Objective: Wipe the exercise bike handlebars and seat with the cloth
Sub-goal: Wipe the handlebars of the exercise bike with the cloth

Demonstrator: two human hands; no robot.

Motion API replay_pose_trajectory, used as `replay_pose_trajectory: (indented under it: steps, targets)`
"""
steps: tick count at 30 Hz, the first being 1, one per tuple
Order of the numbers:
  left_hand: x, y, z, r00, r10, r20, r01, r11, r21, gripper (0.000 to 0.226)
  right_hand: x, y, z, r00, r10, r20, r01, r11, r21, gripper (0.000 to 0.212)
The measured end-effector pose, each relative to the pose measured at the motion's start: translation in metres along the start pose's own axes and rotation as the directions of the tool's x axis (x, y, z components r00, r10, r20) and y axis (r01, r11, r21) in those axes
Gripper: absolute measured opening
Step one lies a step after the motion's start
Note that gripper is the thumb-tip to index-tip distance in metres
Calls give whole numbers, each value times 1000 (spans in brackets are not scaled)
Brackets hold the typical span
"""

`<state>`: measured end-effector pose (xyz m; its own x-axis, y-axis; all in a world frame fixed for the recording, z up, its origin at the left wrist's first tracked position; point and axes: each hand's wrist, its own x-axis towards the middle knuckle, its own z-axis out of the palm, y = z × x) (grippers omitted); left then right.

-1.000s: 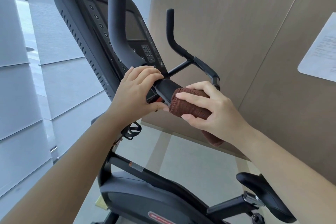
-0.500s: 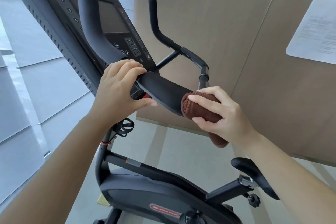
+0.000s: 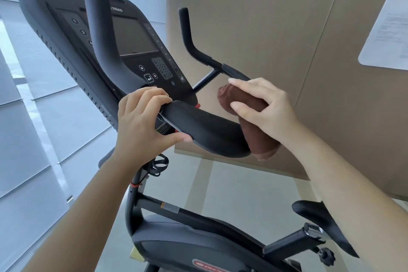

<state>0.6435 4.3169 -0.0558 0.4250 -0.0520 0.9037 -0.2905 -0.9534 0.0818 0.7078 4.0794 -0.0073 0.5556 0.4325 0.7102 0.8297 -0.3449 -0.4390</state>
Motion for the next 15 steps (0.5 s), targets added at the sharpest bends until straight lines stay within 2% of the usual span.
replay_pose_trajectory:
  steps: [2, 4, 8, 12, 15]
  targets:
    - [1, 1, 0, 1000, -15, 6, 15, 1000, -3, 81, 8, -7, 17, 976, 27, 214, -31, 999, 14, 38]
    - [0, 2, -1, 1000, -17, 18, 17, 1000, -6, 80, 10, -5, 25, 938, 40, 346, -57, 998, 41, 37]
    - [2, 7, -6, 998, -26, 64, 25, 1000, 12, 84, 12, 9, 17, 914, -42, 402, 14, 997, 74, 40]
    - [2, 14, -11, 991, -57, 123, 50, 997, 54, 89, 7, 28, 8, 905, -143, 400, 114, 989, 95, 41]
    - [3, 19, -15, 980, -90, 177, 70, 991, 115, 89, 3, 47, -3, 898, -163, 410, 139, 986, 88, 41]
